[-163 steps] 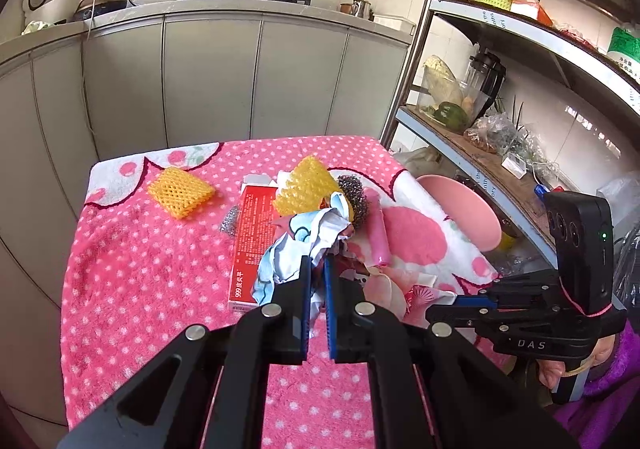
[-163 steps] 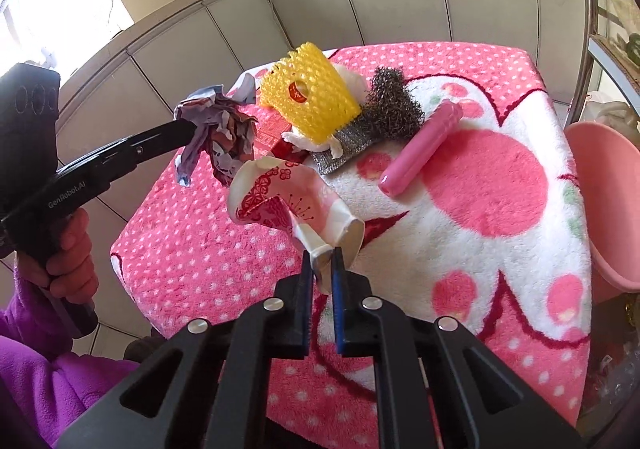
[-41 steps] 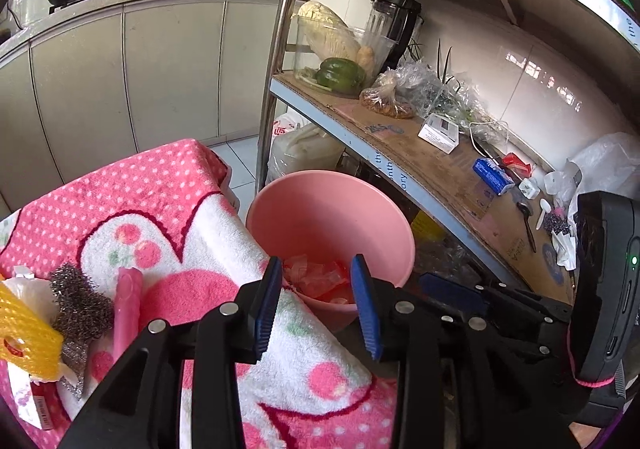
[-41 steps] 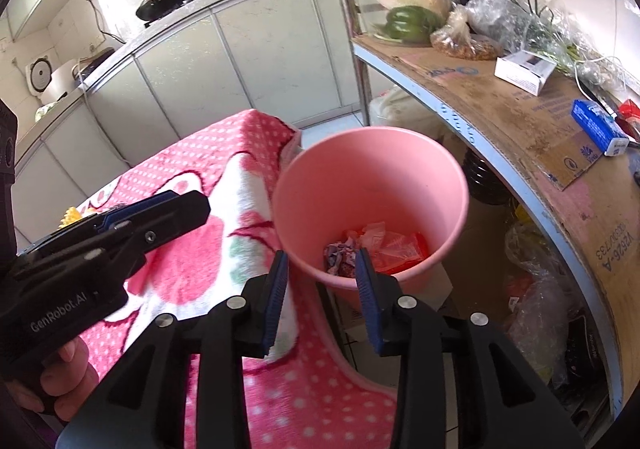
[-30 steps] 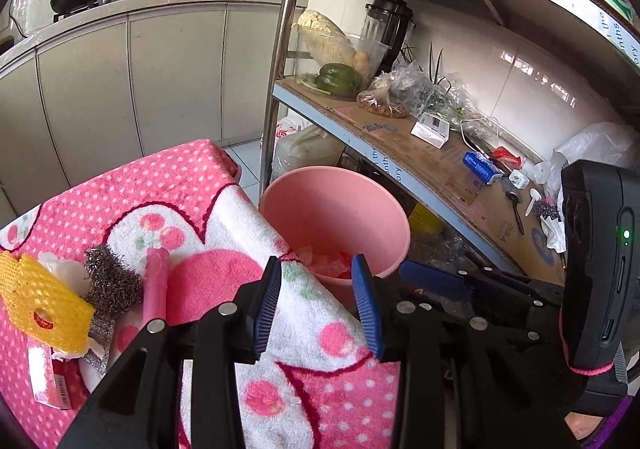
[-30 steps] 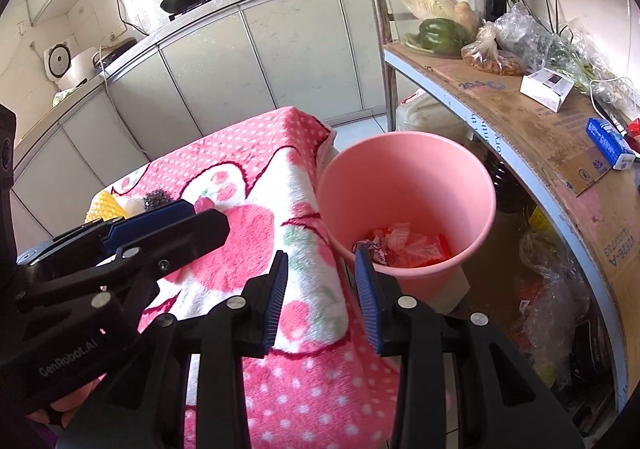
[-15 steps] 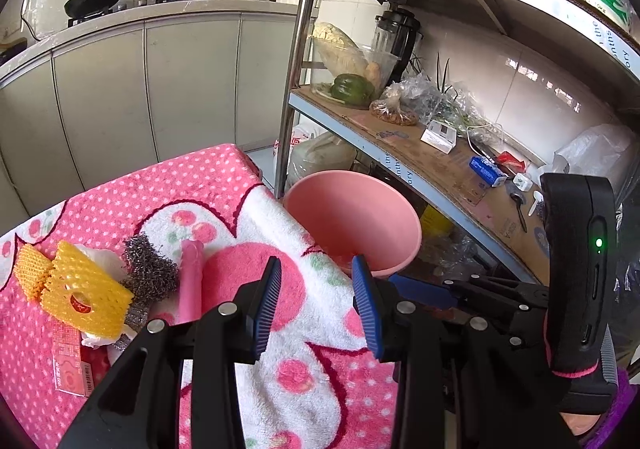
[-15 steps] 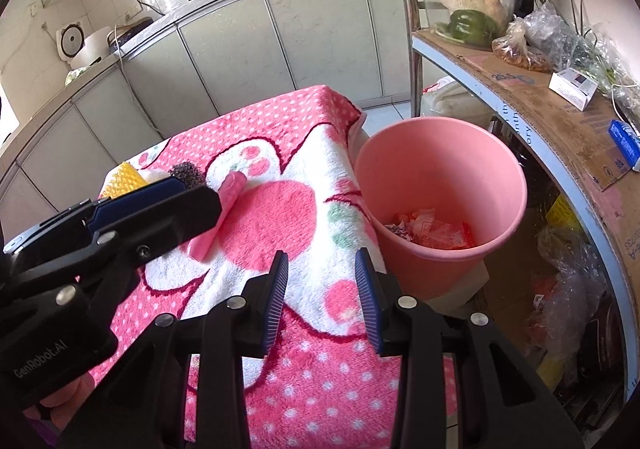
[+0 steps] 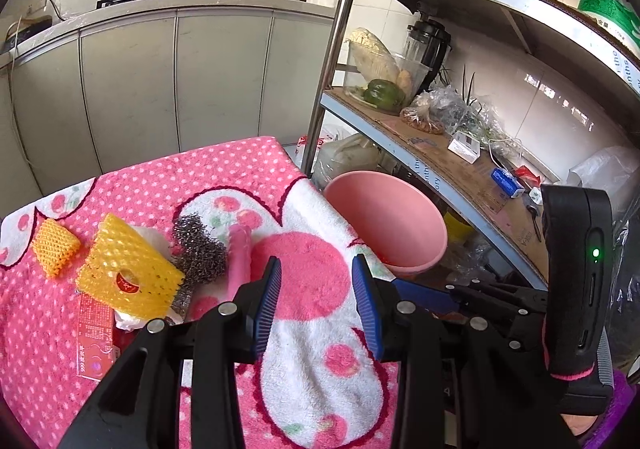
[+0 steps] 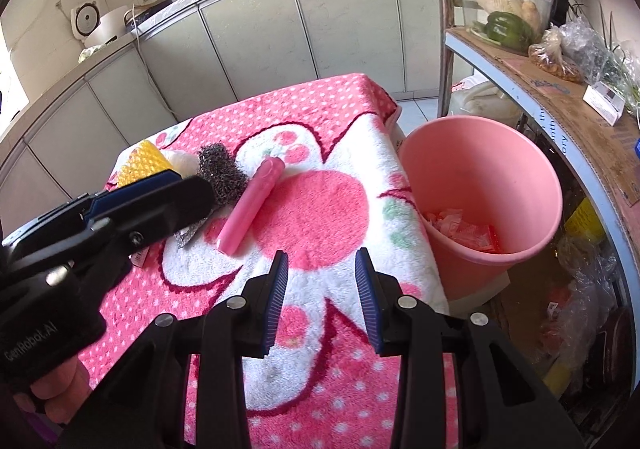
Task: Collect trash
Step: 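Move the left gripper back over the table, then grasp the yellow foam fruit net with the left gripper and lift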
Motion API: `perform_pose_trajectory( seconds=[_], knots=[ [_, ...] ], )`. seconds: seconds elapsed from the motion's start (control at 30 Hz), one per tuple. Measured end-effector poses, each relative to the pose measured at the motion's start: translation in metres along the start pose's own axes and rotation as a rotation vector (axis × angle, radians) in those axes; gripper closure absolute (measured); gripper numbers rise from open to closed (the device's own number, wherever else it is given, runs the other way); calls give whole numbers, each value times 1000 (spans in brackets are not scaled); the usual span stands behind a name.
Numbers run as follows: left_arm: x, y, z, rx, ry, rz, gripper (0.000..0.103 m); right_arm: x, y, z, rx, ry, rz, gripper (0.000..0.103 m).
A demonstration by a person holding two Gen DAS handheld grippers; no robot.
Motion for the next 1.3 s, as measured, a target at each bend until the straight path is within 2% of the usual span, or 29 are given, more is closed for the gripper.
perform_pose_trajectory(
  seconds=[0.27, 0.43, 0.6, 0.73, 0.9, 0.97, 1.07, 1.3],
  knots=[
    [19, 56, 29, 93, -64, 47, 67, 7, 24, -17, 30, 4, 43, 67],
    [36, 103, 50, 180, -112, 101, 67, 8, 42, -33, 55, 18, 69, 68],
    [41, 159, 58, 293, -114, 162, 67, 11, 56, -51, 80, 28, 70, 68],
    [37, 208, 56, 356, -86, 235, 67, 13, 57, -62, 87, 32, 24, 68],
    [23, 270, 36, 444, -3, 349, 67, 15, 58, -70, 90, 38, 3, 68],
    [14, 290, 25, 425, 34, 436, 67, 15, 56, -72, 86, 43, -3, 68],
    [2, 307, 8, 409, 80, 537, 67, 16, 54, -76, 82, 48, -5, 68],
    [-20, 318, -18, 461, 167, 593, 67, 19, 55, -84, 102, 62, -26, 68]
  ],
)
Point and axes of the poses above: each gripper's, at about its wrist camera, not at the fingertips, and z roughly against the way its jaws point, y to its left, x to its top, the point moved 6 cm from there along -z, roughly the way its jaws point, and after that the axes turned 8 degrees about -y, right-handed, at the moved point
